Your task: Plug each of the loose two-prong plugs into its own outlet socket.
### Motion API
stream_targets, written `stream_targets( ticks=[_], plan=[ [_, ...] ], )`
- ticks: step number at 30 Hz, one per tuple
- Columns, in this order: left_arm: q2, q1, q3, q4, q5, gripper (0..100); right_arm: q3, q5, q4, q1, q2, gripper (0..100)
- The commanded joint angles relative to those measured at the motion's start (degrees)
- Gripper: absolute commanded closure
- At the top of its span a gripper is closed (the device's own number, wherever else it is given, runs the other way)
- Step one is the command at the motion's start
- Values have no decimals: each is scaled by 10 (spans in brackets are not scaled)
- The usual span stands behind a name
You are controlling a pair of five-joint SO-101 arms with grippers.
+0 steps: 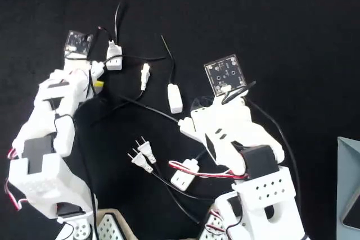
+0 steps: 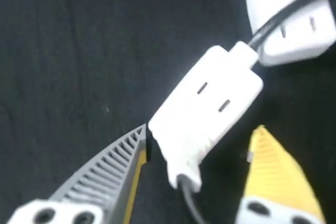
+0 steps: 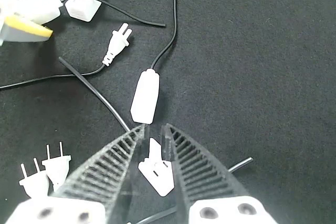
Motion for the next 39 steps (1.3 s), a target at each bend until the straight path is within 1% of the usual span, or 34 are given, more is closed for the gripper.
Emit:
stream_targets(
  ticks=[1,5,8,20,24,27,30,33,36,39],
  plan=[
    [-20,11,-85,92,26,655,-4,-3,-1,4,-8,938],
    [-75,9,-122,204,33,638,-4,-3,-2,4,-8,936],
    [-129,13,-135,272,33,639,-4,-3,-9,4,-8,935],
    [-383,18,-138,489,33,643,-3,-3,-9,5,-5,935],
    [-452,20,-122,562,34,644,-2,-3,-9,5,-5,935],
    [-502,21,-98,600,34,644,7,-3,-10,4,-4,935],
    [-549,22,-56,617,34,644,15,-4,-18,4,-4,935],
    [-581,22,5,610,33,644,30,-5,-36,4,-3,935],
    [-583,22,80,564,31,644,44,-4,-50,4,-3,935],
    [-559,25,157,478,30,644,44,-4,-49,4,-3,935]
  ],
)
